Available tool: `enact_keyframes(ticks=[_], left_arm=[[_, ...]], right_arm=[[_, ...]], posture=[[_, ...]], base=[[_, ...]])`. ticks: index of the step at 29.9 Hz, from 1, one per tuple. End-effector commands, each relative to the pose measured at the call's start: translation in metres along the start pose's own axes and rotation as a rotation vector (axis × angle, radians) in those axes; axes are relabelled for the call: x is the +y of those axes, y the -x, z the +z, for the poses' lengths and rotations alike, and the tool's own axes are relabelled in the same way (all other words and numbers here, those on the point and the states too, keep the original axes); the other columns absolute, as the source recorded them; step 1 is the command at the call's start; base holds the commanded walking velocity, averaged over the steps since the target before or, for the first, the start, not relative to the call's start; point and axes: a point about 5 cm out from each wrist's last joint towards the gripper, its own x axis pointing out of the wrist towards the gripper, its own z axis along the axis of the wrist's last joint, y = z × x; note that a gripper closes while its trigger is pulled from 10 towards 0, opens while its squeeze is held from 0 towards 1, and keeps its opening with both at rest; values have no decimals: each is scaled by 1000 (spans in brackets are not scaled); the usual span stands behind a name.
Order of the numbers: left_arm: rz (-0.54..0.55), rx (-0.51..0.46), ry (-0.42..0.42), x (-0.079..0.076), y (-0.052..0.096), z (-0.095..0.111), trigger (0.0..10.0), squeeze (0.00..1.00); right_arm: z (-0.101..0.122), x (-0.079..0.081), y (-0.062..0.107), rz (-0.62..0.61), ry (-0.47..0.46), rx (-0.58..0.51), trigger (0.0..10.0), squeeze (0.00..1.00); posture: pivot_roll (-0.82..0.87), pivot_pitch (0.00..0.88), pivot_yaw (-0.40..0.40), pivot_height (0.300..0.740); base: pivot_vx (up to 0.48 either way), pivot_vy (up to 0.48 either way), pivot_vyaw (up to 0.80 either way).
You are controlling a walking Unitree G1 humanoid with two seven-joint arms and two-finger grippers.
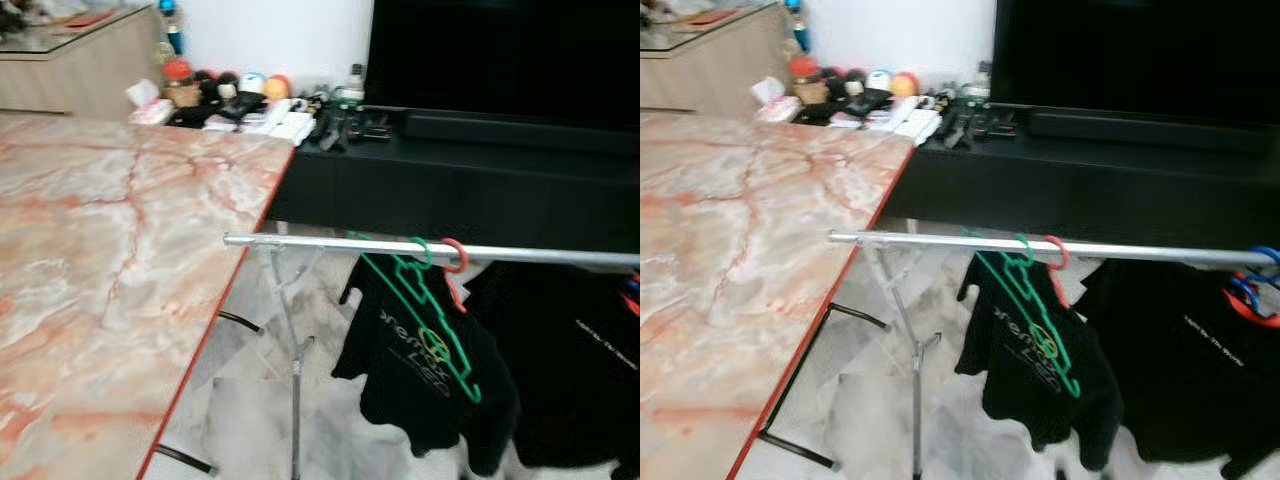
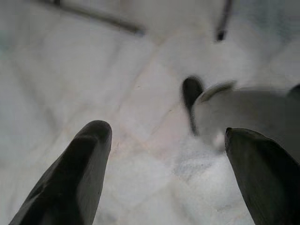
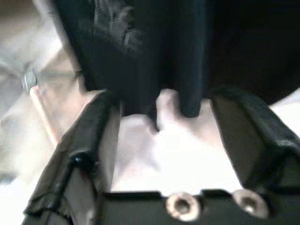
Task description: Hang hanger
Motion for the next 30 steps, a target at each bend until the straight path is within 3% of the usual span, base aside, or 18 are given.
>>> enact_keyframes(ticks=[1, 7, 9, 11, 12, 13, 14, 15, 19, 24, 28, 30], left_arm=[[-12, 15, -32, 1, 1, -5, 10000, 0], [-21, 14, -43, 1, 1, -4, 10000, 0], [-25, 16, -43, -1, 1, -5, 10000, 0], [-26, 16, -42, -2, 1, -5, 10000, 0], [-30, 16, -41, -5, 1, -5, 10000, 0], [-31, 15, -39, -7, 1, -5, 10000, 0], [-31, 15, -39, -7, 1, -5, 10000, 0], [-34, 13, -36, -9, 0, -4, 10000, 0], [-44, 4, -36, -14, -1, 0, 10000, 0], [-51, -17, -34, -17, -3, 7, 10000, 0], [-49, -29, -28, -18, -4, 11, 10000, 0], [-48, -40, -26, -18, -4, 15, 10000, 0]], right_arm=[[15, 10, -7, 28, -6, -81, 10000, 0], [-2, 11, 2, -16, -57, 5, 10000, 0], [-19, 6, 3, -84, -120, 115, 10000, 0], [-23, 5, 3, -95, -149, 138, 10000, 0], [-37, 1, 2, -115, -154, 258, 10000, 0], [-43, 0, 1, -118, -180, 295, 10000, 0], [-43, 0, 1, -118, -180, 295, 10000, 0], [-52, -2, -2, -134, -169, 368, 10000, 0], [-66, -12, -5, -182, -170, 495, 10000, 0], [-79, -24, 1, -207, -136, 664, 10000, 0], [-79, -26, -3, -198, -134, 685, 10000, 0], [-68, -20, -20, -135, -143, 624, 10000, 0]], posture=[[-53, 119, 22, 740], [-42, 116, 20, 740], [-37, 114, 14, 740], [-33, 114, 8, 740], [-27, 111, 5, 740], [-23, 110, 1, 740], [-23, 110, 1, 740], [-22, 110, 2, 740], [-23, 120, 6, 740], [-19, 148, 19, 740], [-8, 152, 17, 740], [-21, 159, 23, 740]], base=[[0, 0, 0], [0, 0, 0], [0, 0, 0], [0, 0, 0], [0, 0, 0], [0, 0, 0], [0, 0, 0], [0, 0, 0], [0, 0, 0], [0, 0, 0], [0, 0, 0], [0, 0, 0]])
